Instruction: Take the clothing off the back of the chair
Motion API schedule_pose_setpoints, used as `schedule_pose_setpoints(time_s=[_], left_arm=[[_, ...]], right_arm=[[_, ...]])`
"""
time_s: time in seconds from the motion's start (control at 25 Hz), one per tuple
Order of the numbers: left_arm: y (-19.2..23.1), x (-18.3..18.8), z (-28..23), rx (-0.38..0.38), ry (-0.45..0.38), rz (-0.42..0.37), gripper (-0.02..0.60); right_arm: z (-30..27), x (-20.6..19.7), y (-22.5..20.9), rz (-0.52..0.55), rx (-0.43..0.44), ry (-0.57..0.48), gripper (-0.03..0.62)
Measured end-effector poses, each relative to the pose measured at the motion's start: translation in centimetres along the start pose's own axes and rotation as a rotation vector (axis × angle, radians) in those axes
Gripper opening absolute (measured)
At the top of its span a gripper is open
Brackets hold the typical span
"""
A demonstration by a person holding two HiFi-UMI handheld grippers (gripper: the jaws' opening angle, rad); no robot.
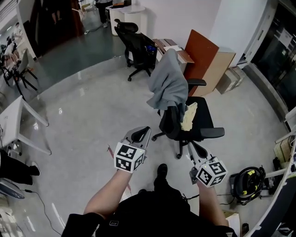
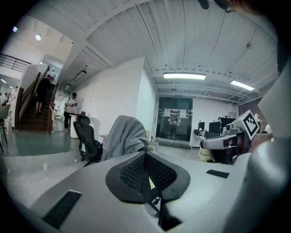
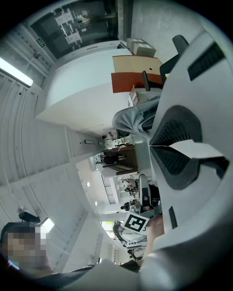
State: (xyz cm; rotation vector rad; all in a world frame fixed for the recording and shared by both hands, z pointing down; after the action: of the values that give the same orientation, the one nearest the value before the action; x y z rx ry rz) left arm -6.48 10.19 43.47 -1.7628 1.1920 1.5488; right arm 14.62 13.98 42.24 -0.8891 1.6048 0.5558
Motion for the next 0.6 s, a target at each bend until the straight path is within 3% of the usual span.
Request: schedule_pose_setpoints(time_s=[0.2, 0.44, 0.6], left_arm=[[-1.3, 0.1, -8.2, -0.02, 0.024, -0.009, 0.008], [-2.7, -0.9, -16.8, 0.002, 0.131, 0.029, 0.229], [-2.0, -1.7, -21.6, 0.035, 0.196, 0.036, 0.25]], right_arm=[[-3.4, 0.1, -6.4, -0.022, -0.004, -0.008, 0.015], [-6.9, 0.2, -12.7, -0.054, 0.025, 0.02, 0.015], [-9.9, 0.8, -16.2, -0.065, 0.053, 0.029, 0.015]])
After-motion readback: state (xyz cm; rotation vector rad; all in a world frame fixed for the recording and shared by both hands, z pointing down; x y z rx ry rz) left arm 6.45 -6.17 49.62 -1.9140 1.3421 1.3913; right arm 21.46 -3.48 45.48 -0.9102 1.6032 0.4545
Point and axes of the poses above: the fingertips, and each gripper's own axes: z backward along the fingers, y to its left, x out of its top, the point moved 3 cm from there along z, backward along the fingers, and after that the axes turned 5 degrees about z, right-handed, at the moved point
